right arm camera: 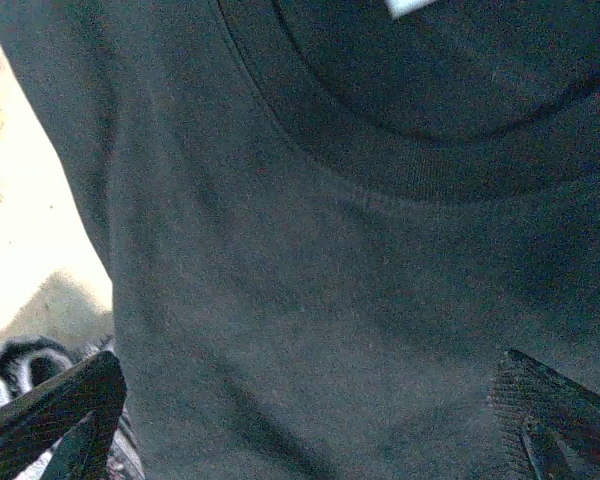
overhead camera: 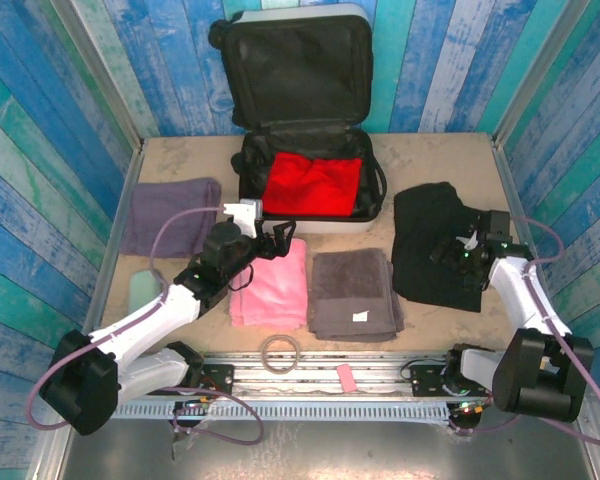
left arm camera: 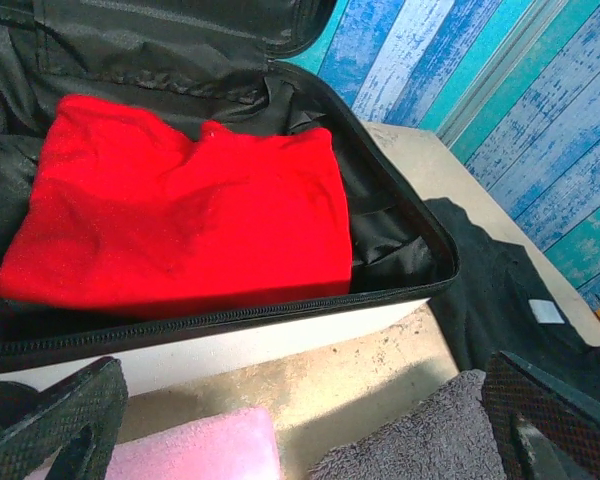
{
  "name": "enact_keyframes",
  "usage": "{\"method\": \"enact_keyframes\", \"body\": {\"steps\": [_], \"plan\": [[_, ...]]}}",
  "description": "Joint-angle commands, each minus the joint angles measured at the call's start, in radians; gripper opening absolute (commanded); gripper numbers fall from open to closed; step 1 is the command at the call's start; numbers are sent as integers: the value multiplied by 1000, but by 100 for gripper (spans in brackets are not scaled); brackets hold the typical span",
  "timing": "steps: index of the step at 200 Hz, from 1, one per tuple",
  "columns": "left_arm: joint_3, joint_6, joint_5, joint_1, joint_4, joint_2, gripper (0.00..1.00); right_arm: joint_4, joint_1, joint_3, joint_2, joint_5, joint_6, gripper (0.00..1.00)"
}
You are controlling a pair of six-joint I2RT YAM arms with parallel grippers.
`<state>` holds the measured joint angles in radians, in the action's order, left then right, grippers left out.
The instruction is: Pack the luggage
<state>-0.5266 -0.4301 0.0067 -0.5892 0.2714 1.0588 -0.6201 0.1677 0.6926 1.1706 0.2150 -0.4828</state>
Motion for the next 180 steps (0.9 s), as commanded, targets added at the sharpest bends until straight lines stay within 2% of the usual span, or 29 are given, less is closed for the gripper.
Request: {"method": "enact_keyframes", "body": {"steps": [1,41,74,99,132,160,170,180], "plan": [[12,16,24,-3,36,12,95,0,6,-32,42,48,-15,93],[27,3,27,-3,47,18,95,73,6,-40,112,8,68,72],[25,4,15,-3,20,13,95,154,5,-16,204,42,86,46],[47,-8,8,-3,37,4,95,190,0,28,295,46,98,30],[50,-27,12,-3,40,19,95,203,-2,92,365,-9,135,24],[50,-36,5,-6,42,22,96,212,-2,163,423,-69,205,22],[50,-40,2,-6,46,21,96,198,-2,196,441,-74,229,23],[46,-42,3,-9,45,24,95,191,-2,210,439,-70,235,30]]}}
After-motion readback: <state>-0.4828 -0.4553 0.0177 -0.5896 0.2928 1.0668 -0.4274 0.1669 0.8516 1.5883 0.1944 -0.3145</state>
